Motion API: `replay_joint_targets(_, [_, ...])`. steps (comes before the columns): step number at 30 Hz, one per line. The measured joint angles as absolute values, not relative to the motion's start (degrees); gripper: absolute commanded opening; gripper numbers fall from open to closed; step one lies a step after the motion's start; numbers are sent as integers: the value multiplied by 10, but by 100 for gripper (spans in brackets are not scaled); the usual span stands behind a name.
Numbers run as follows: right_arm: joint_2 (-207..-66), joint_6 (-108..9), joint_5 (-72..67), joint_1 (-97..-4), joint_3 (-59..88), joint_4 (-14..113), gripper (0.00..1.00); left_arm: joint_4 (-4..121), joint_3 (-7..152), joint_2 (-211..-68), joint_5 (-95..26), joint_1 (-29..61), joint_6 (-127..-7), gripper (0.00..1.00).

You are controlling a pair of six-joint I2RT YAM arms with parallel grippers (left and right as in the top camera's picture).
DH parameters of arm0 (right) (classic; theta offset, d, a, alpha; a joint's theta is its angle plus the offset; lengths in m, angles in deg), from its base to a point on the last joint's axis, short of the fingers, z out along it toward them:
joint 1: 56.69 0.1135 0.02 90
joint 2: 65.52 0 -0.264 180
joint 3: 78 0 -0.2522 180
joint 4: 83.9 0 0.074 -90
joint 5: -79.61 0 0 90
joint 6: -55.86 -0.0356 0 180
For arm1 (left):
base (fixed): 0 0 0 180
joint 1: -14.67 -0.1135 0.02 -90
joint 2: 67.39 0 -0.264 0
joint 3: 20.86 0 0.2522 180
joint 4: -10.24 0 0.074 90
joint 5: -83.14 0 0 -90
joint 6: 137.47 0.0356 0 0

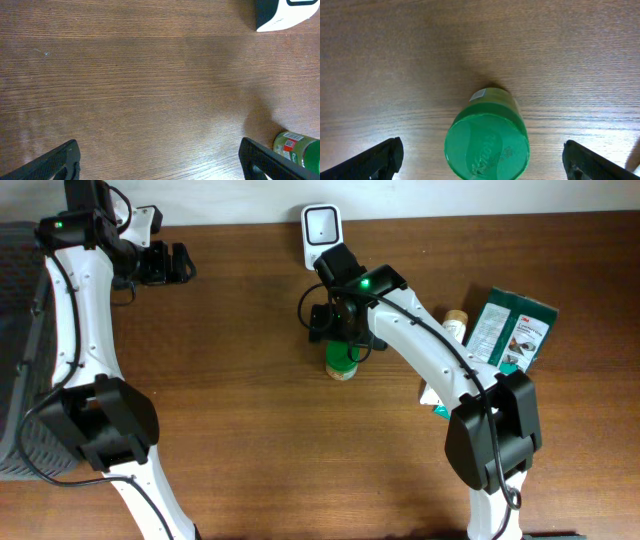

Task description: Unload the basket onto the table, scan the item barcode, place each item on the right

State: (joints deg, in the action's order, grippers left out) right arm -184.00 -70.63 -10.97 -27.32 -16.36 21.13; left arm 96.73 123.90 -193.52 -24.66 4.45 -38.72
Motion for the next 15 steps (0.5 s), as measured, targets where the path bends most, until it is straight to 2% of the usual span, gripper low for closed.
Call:
replay_joint_targets(2, [-1845,-712,-111,-273,-164,211,100,967,1239,-1935,-247,44,-387,99])
replay_joint_targets(11, [-1877,-717,-110,-273,-135,210,92,967,1239,-1935,-247,44,-387,99])
replay_joint_targets(12, [-1877,-716,-110,-272,-135,209,91,967,1239,-1935,-247,44,-387,99])
replay_joint_targets(15, [-1877,-712,-114,-268,-135,204,77,967,1239,-1935,-247,44,-387,99])
